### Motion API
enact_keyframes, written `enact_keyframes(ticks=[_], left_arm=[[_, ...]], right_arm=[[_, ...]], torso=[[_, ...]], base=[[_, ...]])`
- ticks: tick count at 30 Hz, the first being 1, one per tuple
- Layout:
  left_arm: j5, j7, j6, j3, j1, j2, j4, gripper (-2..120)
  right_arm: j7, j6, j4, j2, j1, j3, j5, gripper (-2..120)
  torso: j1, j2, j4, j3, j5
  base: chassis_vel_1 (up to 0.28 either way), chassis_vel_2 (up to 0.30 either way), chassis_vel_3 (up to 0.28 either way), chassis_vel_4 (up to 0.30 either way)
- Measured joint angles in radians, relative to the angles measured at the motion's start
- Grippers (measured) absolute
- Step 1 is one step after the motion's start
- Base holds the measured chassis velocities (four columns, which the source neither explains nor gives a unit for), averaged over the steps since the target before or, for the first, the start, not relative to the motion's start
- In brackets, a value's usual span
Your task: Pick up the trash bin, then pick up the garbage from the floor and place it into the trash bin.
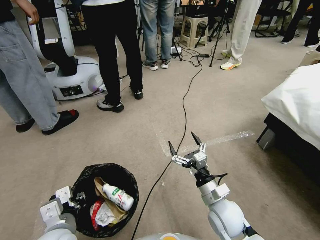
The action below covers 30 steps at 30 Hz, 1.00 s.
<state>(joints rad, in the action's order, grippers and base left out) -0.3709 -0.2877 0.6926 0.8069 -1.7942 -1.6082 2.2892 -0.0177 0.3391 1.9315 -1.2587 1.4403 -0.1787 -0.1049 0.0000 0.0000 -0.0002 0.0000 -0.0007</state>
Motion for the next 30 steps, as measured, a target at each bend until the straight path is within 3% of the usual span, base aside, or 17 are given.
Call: enact_keyframes(ticks=[15, 28, 30], left_arm=[[-0.060, -0.003, -0.019, 0.024, 0.027, 0.000, 0.027, 98], [-0.073, -0.018, -0.036, 0.049, 0.026, 0.000, 0.052, 100], [-0.003, -0.021, -0.053, 0.047, -0.012, 0.000, 0.083, 100]], right_arm=[[-0.016, 0.013, 0.006, 0.007, 0.013, -0.008, 0.000, 100], [-0.028, 0.022, 0.019, 0.007, 0.027, -0.008, 0.008, 100], [-0.026, 0.023, 0.021, 0.004, 0.030, -0.008, 0.009, 100]], torso=[[0.000, 0.000, 0.0001, 0.000, 0.0007], [0.000, 0.000, 0.0001, 0.000, 0.0006], [0.000, 0.000, 0.0002, 0.000, 0.0009]], base=[[0.000, 0.000, 0.000, 0.000], [0.000, 0.000, 0.000, 0.000], [0.000, 0.000, 0.000, 0.000]])
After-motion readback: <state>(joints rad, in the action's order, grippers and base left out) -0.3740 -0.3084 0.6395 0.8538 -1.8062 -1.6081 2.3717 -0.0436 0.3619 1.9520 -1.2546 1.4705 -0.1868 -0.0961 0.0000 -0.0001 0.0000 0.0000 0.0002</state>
